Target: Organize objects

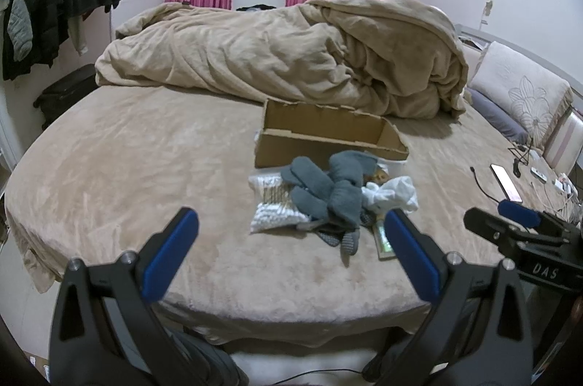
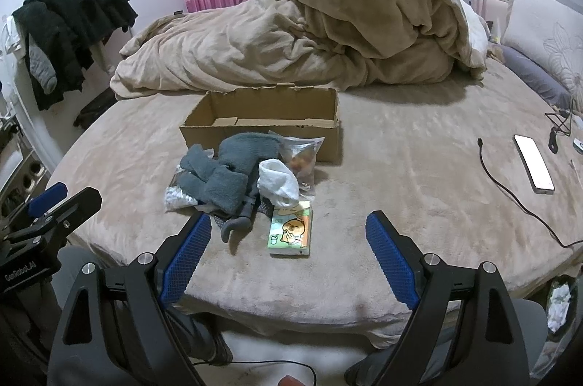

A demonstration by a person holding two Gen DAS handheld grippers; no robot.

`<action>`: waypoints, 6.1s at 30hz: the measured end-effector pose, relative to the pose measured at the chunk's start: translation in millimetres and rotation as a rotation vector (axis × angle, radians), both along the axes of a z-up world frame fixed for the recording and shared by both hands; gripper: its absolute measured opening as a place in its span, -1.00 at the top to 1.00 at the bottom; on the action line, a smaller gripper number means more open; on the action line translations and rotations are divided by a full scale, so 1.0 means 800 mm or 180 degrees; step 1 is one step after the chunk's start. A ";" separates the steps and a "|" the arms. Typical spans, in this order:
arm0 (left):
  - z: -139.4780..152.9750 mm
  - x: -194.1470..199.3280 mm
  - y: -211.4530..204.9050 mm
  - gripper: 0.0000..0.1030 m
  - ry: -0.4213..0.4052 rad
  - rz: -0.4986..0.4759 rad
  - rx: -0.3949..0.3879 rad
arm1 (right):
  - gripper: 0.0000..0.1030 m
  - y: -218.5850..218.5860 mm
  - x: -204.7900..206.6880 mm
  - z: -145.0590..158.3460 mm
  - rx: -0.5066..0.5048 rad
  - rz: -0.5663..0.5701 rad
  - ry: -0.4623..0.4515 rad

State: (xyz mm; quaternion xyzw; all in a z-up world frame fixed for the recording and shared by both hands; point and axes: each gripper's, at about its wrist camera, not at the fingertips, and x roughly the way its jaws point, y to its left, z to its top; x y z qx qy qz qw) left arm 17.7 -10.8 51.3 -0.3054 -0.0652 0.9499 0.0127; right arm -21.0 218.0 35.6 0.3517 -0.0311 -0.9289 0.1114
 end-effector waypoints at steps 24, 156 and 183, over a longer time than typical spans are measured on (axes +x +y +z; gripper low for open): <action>-0.044 -0.070 -0.007 -0.99 -0.0241 -0.0050 -0.0050 | -0.74 0.004 -0.049 -0.031 0.0043 0.0008 -0.0180; 0.038 -0.056 0.037 -0.85 0.0110 -0.0466 0.0079 | -0.66 0.033 -0.042 0.068 -0.0214 0.0414 0.0537; -0.117 -0.210 0.075 -0.63 -0.0349 -0.0618 -0.0241 | -0.65 0.003 -0.181 -0.100 0.0038 0.0423 -0.0086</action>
